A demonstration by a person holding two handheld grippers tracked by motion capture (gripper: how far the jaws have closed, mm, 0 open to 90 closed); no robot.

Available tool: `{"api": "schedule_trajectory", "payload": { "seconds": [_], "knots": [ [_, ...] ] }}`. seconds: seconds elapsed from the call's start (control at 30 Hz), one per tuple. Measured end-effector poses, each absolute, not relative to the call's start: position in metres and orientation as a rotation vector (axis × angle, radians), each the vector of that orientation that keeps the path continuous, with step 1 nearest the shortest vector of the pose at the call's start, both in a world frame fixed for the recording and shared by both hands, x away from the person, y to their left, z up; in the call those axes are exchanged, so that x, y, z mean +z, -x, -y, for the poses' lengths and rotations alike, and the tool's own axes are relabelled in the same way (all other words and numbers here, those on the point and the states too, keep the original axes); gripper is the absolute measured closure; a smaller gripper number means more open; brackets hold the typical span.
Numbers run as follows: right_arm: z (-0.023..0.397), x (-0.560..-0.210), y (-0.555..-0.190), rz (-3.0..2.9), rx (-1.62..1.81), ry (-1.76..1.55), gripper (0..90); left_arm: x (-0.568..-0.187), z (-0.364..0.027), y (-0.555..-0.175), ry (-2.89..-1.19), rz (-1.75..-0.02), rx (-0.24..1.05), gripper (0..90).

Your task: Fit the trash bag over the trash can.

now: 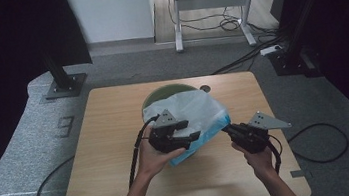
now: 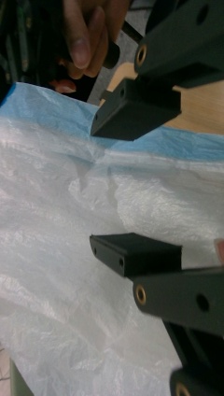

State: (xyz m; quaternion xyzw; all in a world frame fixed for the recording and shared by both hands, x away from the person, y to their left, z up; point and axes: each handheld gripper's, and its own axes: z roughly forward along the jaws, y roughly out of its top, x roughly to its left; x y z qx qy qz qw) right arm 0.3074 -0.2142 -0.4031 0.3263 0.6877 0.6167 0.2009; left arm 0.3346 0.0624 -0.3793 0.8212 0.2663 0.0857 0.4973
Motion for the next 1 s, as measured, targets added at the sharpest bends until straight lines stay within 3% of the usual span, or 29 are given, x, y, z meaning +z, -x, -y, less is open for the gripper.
{"api": "schedule_trajectory", "payload": {
  "seconds": [0.13,0.47,1.0],
  "knots": [
    [0.215,-0.404,-0.307,-1.919,1.726,-0.921,89.0,-0.384,-0.060,-0.335,-2.015,-0.656,0.238,44.1],
    [0.217,-0.403,-0.307,-1.913,1.729,-0.922,88.9,-0.387,-0.064,-0.338,-1.990,-0.668,0.197,71.2],
    [0.221,-0.404,-0.308,-1.912,1.731,-0.939,89.0,-0.378,-0.075,-0.346,-1.870,-0.661,0.089,89.5]
  ]
}}
